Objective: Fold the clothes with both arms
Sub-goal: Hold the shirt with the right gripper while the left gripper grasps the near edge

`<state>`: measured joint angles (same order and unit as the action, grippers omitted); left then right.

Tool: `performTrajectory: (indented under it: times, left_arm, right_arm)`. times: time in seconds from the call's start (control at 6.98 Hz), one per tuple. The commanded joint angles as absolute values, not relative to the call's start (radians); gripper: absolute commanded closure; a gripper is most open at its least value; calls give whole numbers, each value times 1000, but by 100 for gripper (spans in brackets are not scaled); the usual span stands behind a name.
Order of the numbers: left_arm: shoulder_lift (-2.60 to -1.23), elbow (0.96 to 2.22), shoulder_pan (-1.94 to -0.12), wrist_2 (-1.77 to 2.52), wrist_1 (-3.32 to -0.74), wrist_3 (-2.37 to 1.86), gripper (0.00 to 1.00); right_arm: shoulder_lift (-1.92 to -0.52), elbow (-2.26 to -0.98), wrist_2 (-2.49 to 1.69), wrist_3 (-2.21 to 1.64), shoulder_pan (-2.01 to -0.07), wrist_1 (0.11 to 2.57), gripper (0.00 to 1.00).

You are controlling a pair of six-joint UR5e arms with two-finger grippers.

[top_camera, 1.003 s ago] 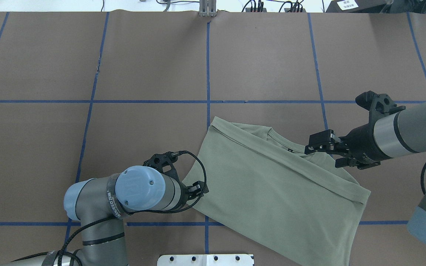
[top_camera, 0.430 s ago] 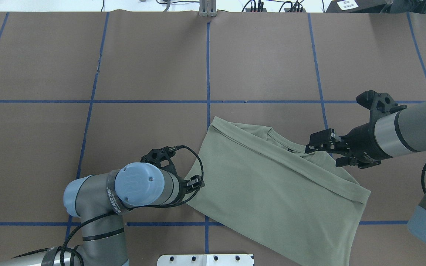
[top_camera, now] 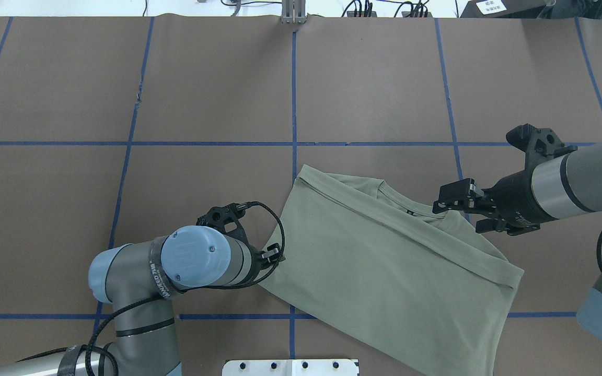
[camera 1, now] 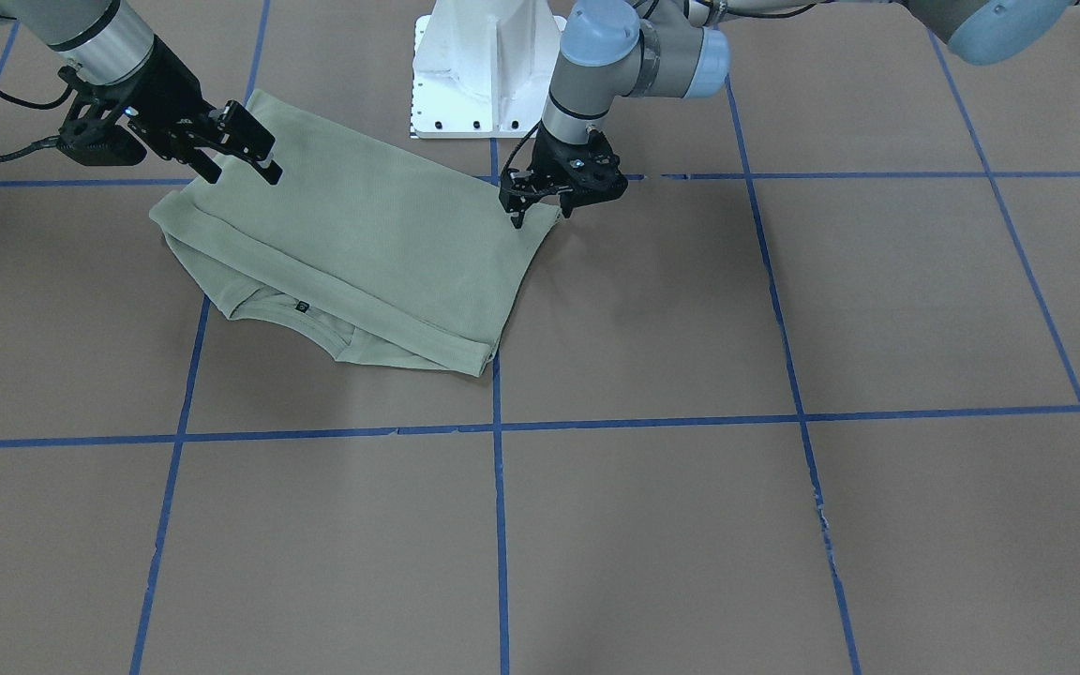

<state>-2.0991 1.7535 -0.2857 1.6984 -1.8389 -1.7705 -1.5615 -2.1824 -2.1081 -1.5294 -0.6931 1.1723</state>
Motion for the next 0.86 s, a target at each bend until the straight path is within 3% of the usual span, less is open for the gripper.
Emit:
performTrajectory:
  times: [0.0,0.29,0.43,0.57,0.72]
  left_arm:
    - [-2092,1755,-285,1700,-1838,-1793,59]
    - [-2089,1767,-285,1707,-1829,-1801,68]
    - [-2089,1770,-285,1707,-1829,-1819,92]
    - [-2091,1775,-282,1707,-1827,-1871,100]
    - [-2092,1775,-282,1707,-1824,-1881,100]
  right_arm:
    - [-1563,-2181,-2109,-1529,-696,1173,0]
    - [-1566,-2181,-2109,-1529,-696,1173,0]
    - [-1566,-2180,-2109,-1529,-698,1173,0]
    - [-1569,-2181,-2109,-1529,-698,1173,0]
    - [-1569,-2183,-2109,-1529,-701,1173,0]
